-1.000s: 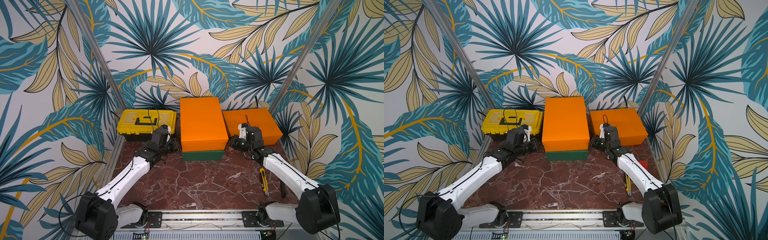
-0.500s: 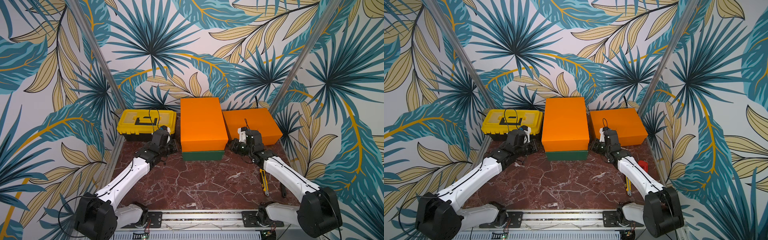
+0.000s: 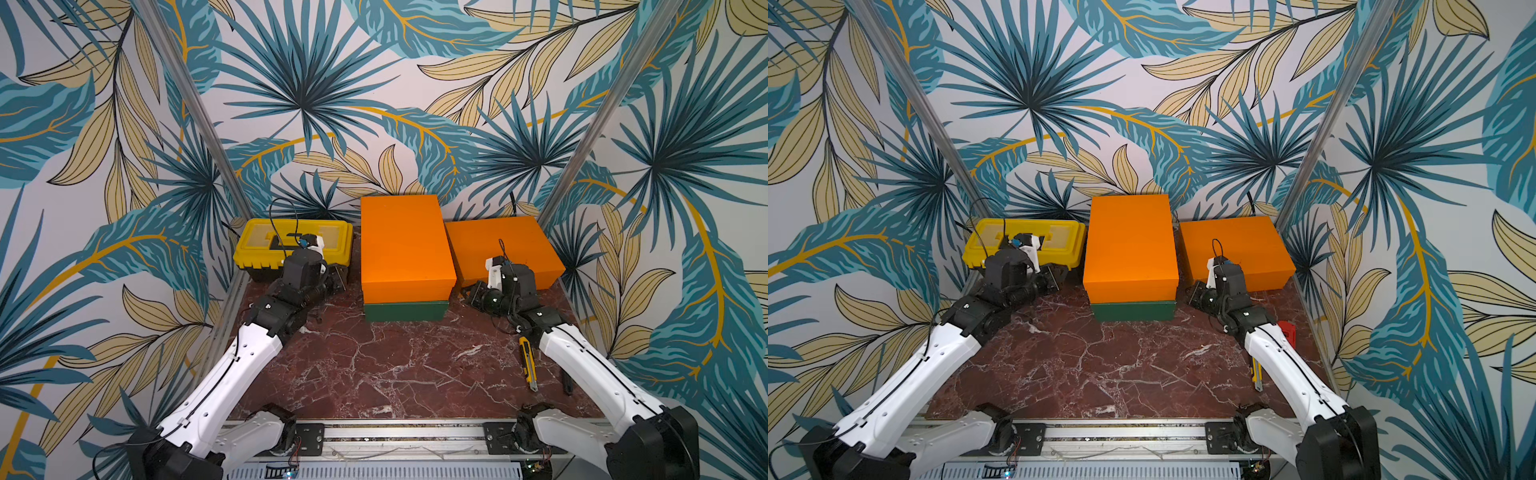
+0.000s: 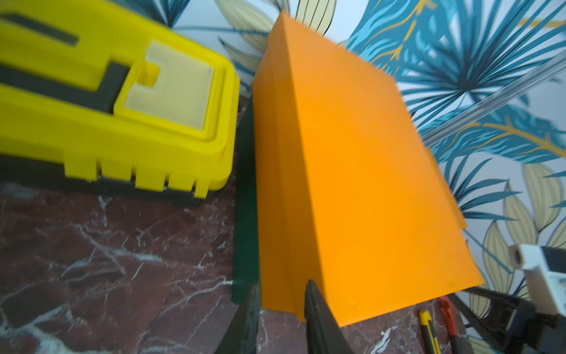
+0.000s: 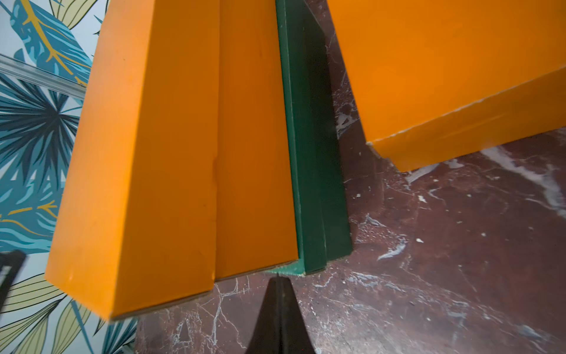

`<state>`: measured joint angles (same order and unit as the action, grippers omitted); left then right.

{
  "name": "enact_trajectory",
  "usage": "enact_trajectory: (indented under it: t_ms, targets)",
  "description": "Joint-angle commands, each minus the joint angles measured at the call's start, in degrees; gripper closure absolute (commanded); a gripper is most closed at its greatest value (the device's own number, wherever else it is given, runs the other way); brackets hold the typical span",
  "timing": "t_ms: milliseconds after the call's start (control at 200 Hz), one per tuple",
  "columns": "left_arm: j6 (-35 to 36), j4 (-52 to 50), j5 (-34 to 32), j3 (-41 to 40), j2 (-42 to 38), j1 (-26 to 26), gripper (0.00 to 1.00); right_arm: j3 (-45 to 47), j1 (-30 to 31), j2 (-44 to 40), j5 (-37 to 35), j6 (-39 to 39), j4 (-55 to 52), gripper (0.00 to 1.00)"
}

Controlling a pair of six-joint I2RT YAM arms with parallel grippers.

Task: Stack the shoeboxes
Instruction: Adjust the shoebox.

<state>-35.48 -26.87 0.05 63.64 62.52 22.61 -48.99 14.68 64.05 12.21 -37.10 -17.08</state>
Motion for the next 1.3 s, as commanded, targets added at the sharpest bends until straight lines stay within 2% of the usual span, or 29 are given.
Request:
enact_trajectory:
  t_ms: [0,180,366,536,736,956,1297]
  targets:
    - [2.41,-0.02,1.7,6.0,3.14,0.12,0.73,-5.37,0.26,-0.06,-4.08,3.65,-5.48,1.0]
    - [3.14,0.02,4.83,13.11,12.13,0.85,0.73,-13.49,0.37,3.94,0.65,3.44,-3.43,1.0]
    - [3.23,-0.02,7.28,18.33,20.07,1.07,0.73,-22.32,3.36,12.72,5.07,3.27,-2.65,1.0]
    - [3.31,0.02,9.29,19.65,24.76,1.15,0.73,-23.92,5.32,16.52,4.72,3.53,-2.04,1.0]
    - [2.88,-0.02,9.54,17.3,25.67,1.16,0.73,-19.26,5.3,16.9,2.31,3.01,-1.66,1.0]
    - [2.79,0.02,8.57,15.45,24.84,1.14,0.73,-13.82,5.31,17.6,4.04,0.31,1.82,1.0]
    - [3.14,-0.61,8.69,17.97,21.89,1.18,0.73,-17.8,5.27,11.4,1.67,3.49,-3.84,1.0]
